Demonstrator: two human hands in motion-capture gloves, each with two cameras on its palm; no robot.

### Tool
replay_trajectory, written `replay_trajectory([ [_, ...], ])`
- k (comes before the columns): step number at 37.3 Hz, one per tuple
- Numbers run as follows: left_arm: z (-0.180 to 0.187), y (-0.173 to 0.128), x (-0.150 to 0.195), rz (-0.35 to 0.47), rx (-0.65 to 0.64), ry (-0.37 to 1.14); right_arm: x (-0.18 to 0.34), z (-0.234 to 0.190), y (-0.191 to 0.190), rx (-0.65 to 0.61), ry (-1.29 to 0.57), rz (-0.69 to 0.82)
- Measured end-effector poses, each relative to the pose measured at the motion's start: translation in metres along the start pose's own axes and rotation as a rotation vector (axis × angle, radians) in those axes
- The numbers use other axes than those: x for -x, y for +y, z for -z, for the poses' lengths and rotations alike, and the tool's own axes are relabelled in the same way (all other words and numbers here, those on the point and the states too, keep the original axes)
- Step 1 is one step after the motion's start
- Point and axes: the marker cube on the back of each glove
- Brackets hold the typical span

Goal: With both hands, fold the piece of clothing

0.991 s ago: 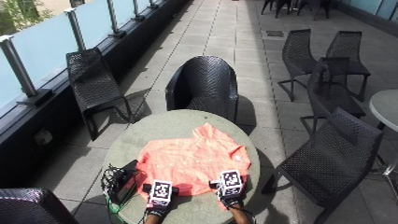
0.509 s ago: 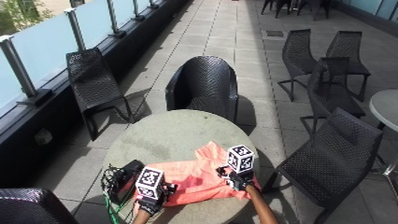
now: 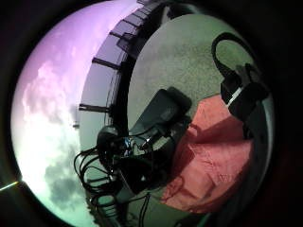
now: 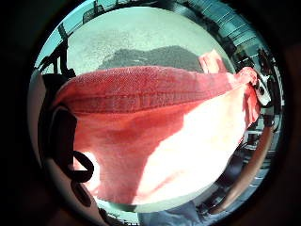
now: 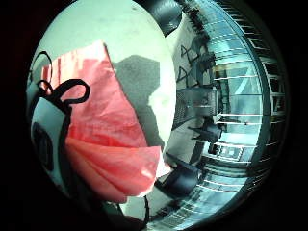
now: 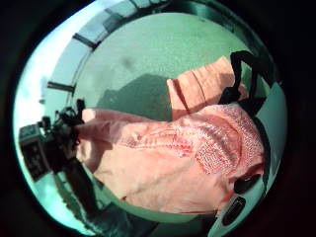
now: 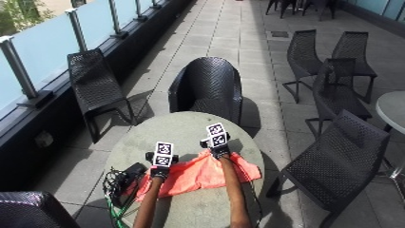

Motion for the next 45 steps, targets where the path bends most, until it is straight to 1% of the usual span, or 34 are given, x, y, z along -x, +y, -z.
replay_trajectory([
  [3, -0.008, -0.004, 0.007, 0.038, -0.039, 0.040, 0.000, -0.005, -0.006, -0.037, -0.018, -0.027],
  [5, -0.006, -0.004, 0.014, 0.081, -0.078, 0.062, 0.000, -0.003, 0.000, -0.087, -0.099, -0.022],
  [7, -0.002, -0.003, 0.020, 0.123, -0.143, 0.067, -0.011, 0.002, 0.014, -0.174, -0.190, -0.051],
  [9, -0.009, -0.006, 0.021, 0.148, -0.205, 0.057, -0.040, -0.001, 0.038, -0.249, -0.218, -0.162],
  [10, -0.020, -0.010, 0.020, 0.143, -0.221, 0.060, -0.059, -0.007, 0.055, -0.247, -0.202, -0.249],
  [12, -0.049, -0.022, 0.010, 0.101, -0.226, 0.098, -0.088, -0.023, 0.087, -0.180, -0.207, -0.416],
  [13, -0.061, -0.026, 0.005, 0.077, -0.222, 0.123, -0.092, -0.030, 0.098, -0.149, -0.256, -0.469],
  [15, -0.078, -0.029, -0.004, 0.042, -0.207, 0.161, -0.095, -0.040, 0.108, -0.139, -0.377, -0.521],
  [17, -0.086, -0.026, -0.010, 0.016, -0.190, 0.173, -0.102, -0.054, 0.113, -0.135, -0.432, -0.555],
  [18, -0.083, -0.020, -0.012, 0.004, -0.179, 0.172, -0.107, -0.063, 0.117, -0.105, -0.437, -0.575],
  [22, -0.042, 0.030, -0.019, -0.033, -0.104, 0.161, -0.118, -0.099, 0.138, 0.103, -0.440, -0.641],
  [24, -0.042, 0.039, -0.022, -0.038, -0.077, 0.143, -0.118, -0.111, 0.143, 0.151, -0.441, -0.651],
  [25, -0.047, 0.042, -0.022, -0.038, -0.054, 0.127, -0.118, -0.116, 0.144, 0.140, -0.435, -0.651],
  [26, -0.052, 0.045, -0.023, -0.038, -0.022, 0.112, -0.118, -0.121, 0.142, 0.106, -0.422, -0.649],
  [28, -0.059, 0.048, -0.024, -0.042, 0.022, 0.096, -0.120, -0.128, 0.133, -0.014, -0.379, -0.648],
  [30, -0.061, 0.044, -0.024, -0.046, 0.002, 0.103, -0.121, -0.132, 0.127, -0.111, -0.337, -0.655],
  [32, -0.061, 0.042, -0.024, -0.049, -0.006, 0.124, -0.120, -0.134, 0.130, -0.133, -0.310, -0.668],
  [34, -0.063, 0.044, -0.026, -0.059, 0.044, 0.164, -0.120, -0.134, 0.133, -0.161, -0.259, -0.686],
  [36, -0.066, 0.048, -0.027, -0.072, 0.102, 0.205, -0.127, -0.130, 0.128, -0.268, -0.167, -0.700],
  [37, -0.067, 0.049, -0.027, -0.075, 0.108, 0.217, -0.130, -0.128, 0.125, -0.321, -0.126, -0.700],
  [39, -0.067, 0.047, -0.027, -0.071, 0.086, 0.221, -0.128, -0.124, 0.123, -0.349, -0.084, -0.695],
  [40, -0.066, 0.047, -0.027, -0.065, 0.075, 0.216, -0.126, -0.124, 0.120, -0.352, -0.087, -0.695],
  [42, -0.065, 0.047, -0.025, -0.051, 0.052, 0.194, -0.122, -0.128, 0.092, -0.430, -0.152, -0.687],
  [43, -0.063, 0.047, -0.025, -0.045, 0.033, 0.178, -0.116, -0.130, 0.073, -0.482, -0.220, -0.671],
  [45, -0.060, 0.048, -0.024, -0.033, -0.009, 0.142, -0.095, -0.129, 0.050, -0.521, -0.378, -0.618],
])
